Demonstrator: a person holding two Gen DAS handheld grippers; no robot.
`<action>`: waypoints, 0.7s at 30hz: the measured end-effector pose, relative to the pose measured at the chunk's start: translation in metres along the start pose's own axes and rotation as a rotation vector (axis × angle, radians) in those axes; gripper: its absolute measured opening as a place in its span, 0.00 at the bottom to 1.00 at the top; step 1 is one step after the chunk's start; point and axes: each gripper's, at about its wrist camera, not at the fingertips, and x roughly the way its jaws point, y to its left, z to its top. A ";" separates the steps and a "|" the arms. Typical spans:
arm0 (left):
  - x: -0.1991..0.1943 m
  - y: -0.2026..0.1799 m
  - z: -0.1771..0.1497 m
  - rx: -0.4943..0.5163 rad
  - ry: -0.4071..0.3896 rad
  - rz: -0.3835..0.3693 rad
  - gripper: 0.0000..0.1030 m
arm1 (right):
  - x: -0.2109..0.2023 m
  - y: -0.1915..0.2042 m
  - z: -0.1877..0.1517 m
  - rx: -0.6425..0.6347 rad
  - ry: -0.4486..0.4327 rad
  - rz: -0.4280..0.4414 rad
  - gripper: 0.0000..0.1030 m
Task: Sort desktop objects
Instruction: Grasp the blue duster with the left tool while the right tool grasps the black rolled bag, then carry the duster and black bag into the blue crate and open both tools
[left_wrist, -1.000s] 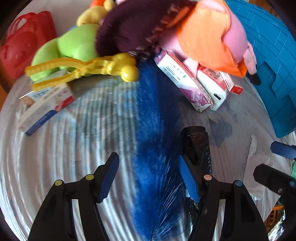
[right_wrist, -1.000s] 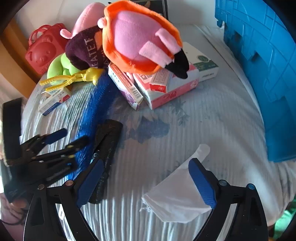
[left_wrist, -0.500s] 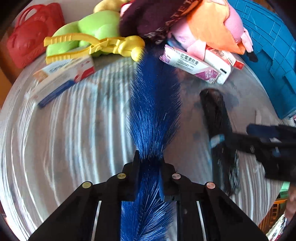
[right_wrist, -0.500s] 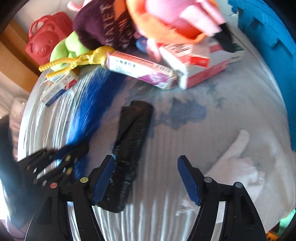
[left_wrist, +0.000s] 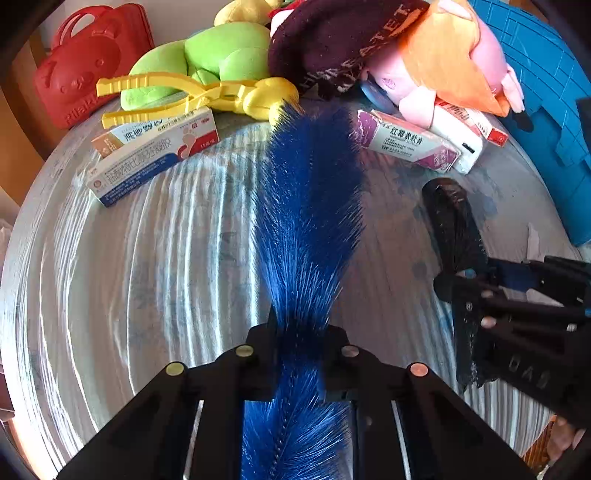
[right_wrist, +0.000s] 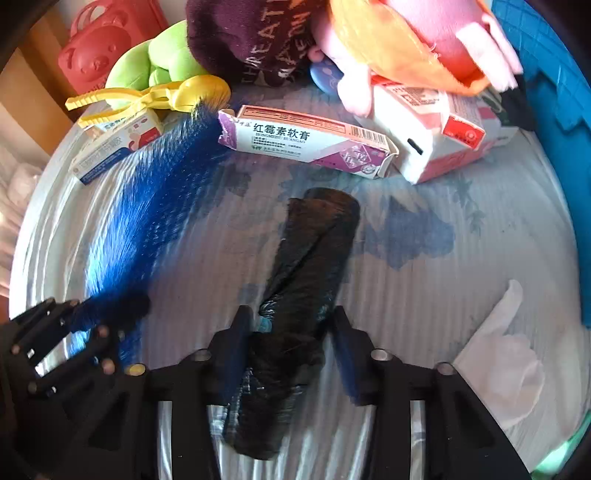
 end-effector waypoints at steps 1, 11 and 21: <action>-0.003 -0.003 0.001 0.006 -0.015 0.006 0.12 | -0.001 0.001 -0.001 -0.006 0.000 -0.002 0.37; -0.093 -0.007 0.012 -0.004 -0.200 0.028 0.11 | -0.079 -0.004 -0.002 -0.024 -0.131 0.108 0.34; -0.158 -0.028 0.040 -0.010 -0.347 -0.004 0.11 | -0.183 -0.009 0.022 -0.045 -0.391 0.114 0.34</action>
